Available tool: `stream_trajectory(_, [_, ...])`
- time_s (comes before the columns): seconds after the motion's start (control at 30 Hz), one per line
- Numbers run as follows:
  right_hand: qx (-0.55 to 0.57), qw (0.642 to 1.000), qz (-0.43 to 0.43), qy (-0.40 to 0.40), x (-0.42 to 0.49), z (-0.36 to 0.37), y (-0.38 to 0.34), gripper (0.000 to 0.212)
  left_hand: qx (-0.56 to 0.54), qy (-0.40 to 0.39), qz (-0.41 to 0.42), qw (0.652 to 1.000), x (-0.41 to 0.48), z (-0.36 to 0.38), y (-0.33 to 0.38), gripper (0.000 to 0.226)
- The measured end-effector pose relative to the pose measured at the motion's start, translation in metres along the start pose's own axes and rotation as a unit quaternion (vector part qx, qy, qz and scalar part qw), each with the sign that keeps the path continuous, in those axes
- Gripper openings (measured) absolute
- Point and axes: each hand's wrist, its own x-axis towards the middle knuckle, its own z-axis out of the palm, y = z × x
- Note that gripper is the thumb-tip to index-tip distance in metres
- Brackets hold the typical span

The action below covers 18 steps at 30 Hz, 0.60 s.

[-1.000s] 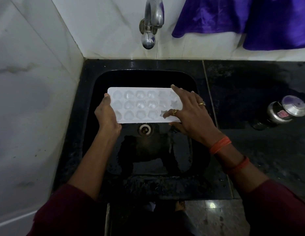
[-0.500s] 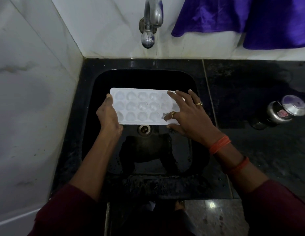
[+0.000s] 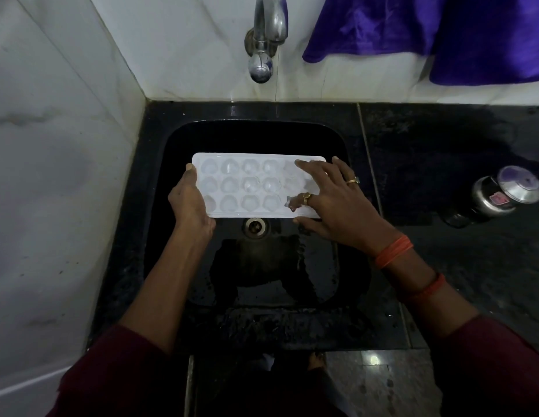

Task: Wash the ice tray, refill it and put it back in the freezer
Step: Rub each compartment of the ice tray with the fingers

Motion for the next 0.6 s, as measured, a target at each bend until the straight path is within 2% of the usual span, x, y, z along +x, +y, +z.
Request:
stream_trajectory(0.3, [0.017, 0.998, -0.041, 0.045, 0.0021, -0.0083, 0.0018, 0.026, 0.006, -0.002, 0.001, 1.0, -0.0013, -0.0021, 0.0028, 0.035])
stream_trajectory(0.4, [0.005, 0.998, -0.048, 0.037, 0.0029, -0.0075, 0.0015, 0.028, 0.007, -0.007, -0.002, 1.0, -0.003, -0.0021, 0.0045, 0.036])
stream_trajectory(0.5, [0.0, 0.999, -0.041, 0.012, 0.0032, -0.0082, 0.0006, 0.044, 0.005, -0.009, -0.006, 1.0, -0.0045, -0.002, 0.0044, 0.035])
stream_trajectory(0.6, [-0.007, 0.999, -0.038, 0.003, 0.0029, -0.0073, -0.0005, 0.044, 0.005, -0.009, -0.009, 1.0, -0.0043, -0.0029, 0.0039, 0.034])
